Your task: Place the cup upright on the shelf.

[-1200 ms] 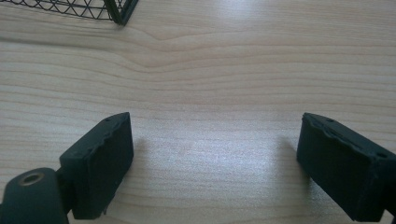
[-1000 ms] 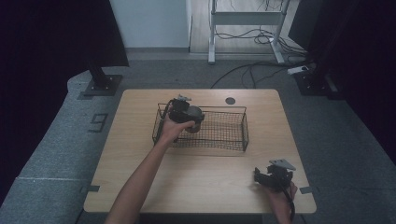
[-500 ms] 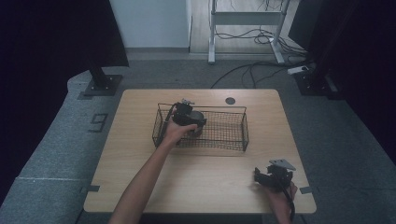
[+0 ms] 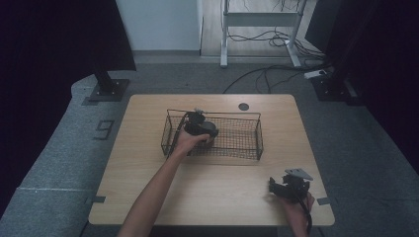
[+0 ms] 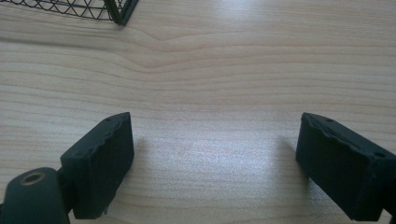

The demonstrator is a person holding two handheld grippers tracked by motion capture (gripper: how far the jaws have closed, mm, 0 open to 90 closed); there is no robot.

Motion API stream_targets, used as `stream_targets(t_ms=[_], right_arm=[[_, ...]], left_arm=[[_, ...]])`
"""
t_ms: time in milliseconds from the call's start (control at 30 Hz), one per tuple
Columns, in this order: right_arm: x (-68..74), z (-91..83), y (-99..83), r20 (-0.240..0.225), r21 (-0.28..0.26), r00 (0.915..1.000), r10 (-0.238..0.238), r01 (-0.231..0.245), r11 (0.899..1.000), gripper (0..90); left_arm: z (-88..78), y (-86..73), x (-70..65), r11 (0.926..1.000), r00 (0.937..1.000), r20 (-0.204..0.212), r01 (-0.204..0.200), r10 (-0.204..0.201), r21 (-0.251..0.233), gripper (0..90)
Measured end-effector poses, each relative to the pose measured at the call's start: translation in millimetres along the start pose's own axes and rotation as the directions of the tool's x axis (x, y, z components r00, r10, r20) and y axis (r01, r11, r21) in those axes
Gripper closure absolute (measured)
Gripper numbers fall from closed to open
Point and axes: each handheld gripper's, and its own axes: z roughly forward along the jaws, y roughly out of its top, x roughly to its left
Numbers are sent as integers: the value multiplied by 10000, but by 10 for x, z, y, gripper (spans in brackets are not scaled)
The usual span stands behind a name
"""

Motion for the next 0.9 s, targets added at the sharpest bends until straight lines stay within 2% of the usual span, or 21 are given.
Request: stream_targets(t_ms=[500, 633, 733, 800, 900], right_arm=[[-1, 1, -1, -13, -22, 10000, 16, -17, 10000, 114], [-2, 1, -1, -22, -23, 10000, 22, -23, 10000, 114], [-2, 1, -1, -22, -24, 10000, 25, -25, 10000, 114], [-2, 1, -1, -22, -25, 10000, 24, -24, 10000, 114], [-3, 0, 0, -20, -11, 10000, 18, -18, 10000, 114]], left_arm=[[32, 3, -13, 9994, 9998, -156, -131, 136, 334, 136], [27, 6, 1, 9990, 9998, -194, 37, -28, 454, 116], [8, 6, 2, 9993, 9995, -310, 100, -89, 361, 99], [-21, 10, -15, 9998, 9984, -563, -35, 45, 175, 95], [-79, 26, -44, 10000, 9994, -349, -73, 71, -52, 95]])
